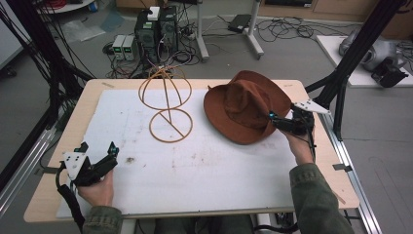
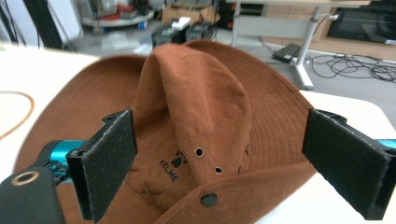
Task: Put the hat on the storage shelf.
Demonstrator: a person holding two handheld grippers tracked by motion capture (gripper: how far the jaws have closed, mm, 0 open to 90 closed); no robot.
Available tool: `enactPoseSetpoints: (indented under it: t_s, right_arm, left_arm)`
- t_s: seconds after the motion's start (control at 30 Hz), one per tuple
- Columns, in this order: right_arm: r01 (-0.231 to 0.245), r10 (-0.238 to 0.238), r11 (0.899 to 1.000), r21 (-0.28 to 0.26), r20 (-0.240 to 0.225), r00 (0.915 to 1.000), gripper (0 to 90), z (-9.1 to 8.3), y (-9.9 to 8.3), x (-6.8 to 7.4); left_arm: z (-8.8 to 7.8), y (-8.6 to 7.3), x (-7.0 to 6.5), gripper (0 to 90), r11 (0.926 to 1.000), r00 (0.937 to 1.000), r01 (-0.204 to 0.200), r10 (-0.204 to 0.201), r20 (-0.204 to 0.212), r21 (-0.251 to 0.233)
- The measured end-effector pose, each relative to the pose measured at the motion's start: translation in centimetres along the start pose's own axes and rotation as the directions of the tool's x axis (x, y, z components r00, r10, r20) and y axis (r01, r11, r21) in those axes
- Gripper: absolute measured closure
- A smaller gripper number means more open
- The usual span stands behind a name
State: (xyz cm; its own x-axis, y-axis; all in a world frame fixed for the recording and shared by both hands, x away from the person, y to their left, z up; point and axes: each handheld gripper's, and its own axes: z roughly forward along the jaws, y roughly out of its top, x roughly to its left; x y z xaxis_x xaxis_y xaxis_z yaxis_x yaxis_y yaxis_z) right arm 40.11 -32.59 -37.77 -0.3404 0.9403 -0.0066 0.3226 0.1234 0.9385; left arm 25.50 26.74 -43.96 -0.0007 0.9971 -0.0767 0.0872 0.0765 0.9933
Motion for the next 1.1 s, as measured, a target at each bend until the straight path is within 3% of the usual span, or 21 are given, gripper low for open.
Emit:
enactPoseSetpoints:
  t_s: [0.07,0.1,0.13,0.17,0.27,0.4,0.5,0.6,0.67,0.7,0.73,0.77,0.8,0.83,0.87,0.9,1.0,1.03,1.1]
  right_arm:
    - [0.016,-0.016,0.999,0.034,-0.013,0.9998,9.5,0.8,0.1,-0.1]
    - [0.036,-0.035,0.996,0.082,-0.019,0.9992,9.5,1.9,-0.1,-0.3]
    - [0.036,-0.035,0.996,0.082,-0.019,0.9992,9.5,1.9,-0.1,-0.3]
    - [0.054,-0.052,0.991,0.124,-0.021,0.9984,9.5,2.9,-0.4,-0.5]
    - [0.091,-0.089,0.983,0.159,-0.02,0.9958,9.5,3.8,-0.8,-0.6]
    - [0.109,-0.104,0.976,0.186,-0.039,0.9938,9.5,5.2,-1.6,-0.4]
    - [0.155,-0.151,0.964,0.215,-0.037,0.9879,9.6,6.4,-2.1,-0.2]
    - [0.156,-0.152,0.964,0.217,-0.034,0.9877,9.6,6.9,-2.2,-0.2]
    - [0.131,-0.127,0.965,0.228,-0.031,0.9914,9.6,7.3,-2.1,-0.3]
    - [0.147,-0.141,0.959,0.244,-0.04,0.9892,11.2,7.7,-2.1,-0.2]
    - [0.147,-0.141,0.959,0.244,-0.04,0.9892,11.2,7.7,-2.1,-0.2]
    - [0.168,-0.153,0.95,0.265,-0.077,0.9853,26.4,7.9,-2.1,-0.2]
    - [0.168,-0.153,0.95,0.265,-0.077,0.9853,26.4,7.9,-2.1,-0.2]
    - [0.172,-0.151,0.947,0.271,-0.096,0.9839,40.2,8.0,-2.2,-0.1]
    - [0.165,-0.143,0.949,0.269,-0.1,0.9847,49.4,8.0,-2.2,0.1]
    - [0.165,-0.143,0.949,0.269,-0.1,0.9847,49.4,8.0,-2.2,0.1]
    - [0.122,-0.095,0.957,0.261,-0.114,0.9889,86.8,7.8,-2.0,0.4]
    - [0.12,-0.097,0.953,0.278,-0.096,0.9907,88.5,7.7,-1.9,0.8]
    - [0.114,-0.093,0.954,0.276,-0.087,0.9918,89.1,7.7,-1.9,0.9]
  left_arm:
    - [-0.1,0.0,0.1,11.7,1.0,1.0,-0.003,0.003,-0.002,0.003]
    - [-0.1,0.0,0.1,11.7,1.0,1.0,0.002,-0.002,-0.004,-0.002]
    - [-0.1,0.1,0.2,11.7,1.0,1.0,0.002,-0.002,-0.005,-0.001]
    - [-0.1,0.1,0.2,11.7,1.0,1.0,0.003,-0.003,-0.005,0.001]
    - [-0.1,0.0,0.3,11.7,1.0,0.9999,0.009,-0.009,-0.007,0.0]
    - [0.0,0.0,0.4,11.7,0.9999,0.9999,0.014,-0.014,-0.005,0.004]
    - [0.0,0.0,0.4,11.7,0.9999,0.9999,0.015,-0.015,-0.003,0.005]
    - [0.0,0.0,0.3,11.7,0.9999,0.9999,0.016,-0.016,-0.002,0.005]
    - [0.1,0.0,0.3,11.7,0.9999,0.9999,0.016,-0.016,0.0,0.006]
    - [0.1,0.0,0.3,11.7,0.9998,0.9999,0.017,-0.017,0.0,0.006]
    - [0.1,0.0,0.3,11.7,0.9998,0.9998,0.017,-0.017,0.0,0.007]
    - [0.1,0.0,0.3,11.7,0.9998,0.9998,0.018,-0.018,0.001,0.007]
    - [0.1,-0.1,0.3,11.7,0.9998,0.9998,0.018,-0.018,0.001,0.008]
    - [0.1,-0.1,0.4,11.7,0.9998,0.9998,0.017,-0.017,0.0,0.008]
    - [0.1,-0.1,0.4,11.7,0.9998,0.9998,0.018,-0.018,0.001,0.009]
    - [0.1,-0.1,0.4,11.7,0.9998,0.9998,0.018,-0.018,0.001,0.01]
    - [0.2,-0.1,0.4,11.7,0.9997,0.9997,0.022,-0.022,0.003,0.009]
    - [0.2,-0.1,0.4,11.7,0.9997,0.9997,0.022,-0.022,0.004,0.009]
    - [0.2,-0.1,0.4,11.7,0.9997,0.9998,0.021,-0.021,0.005,0.01]
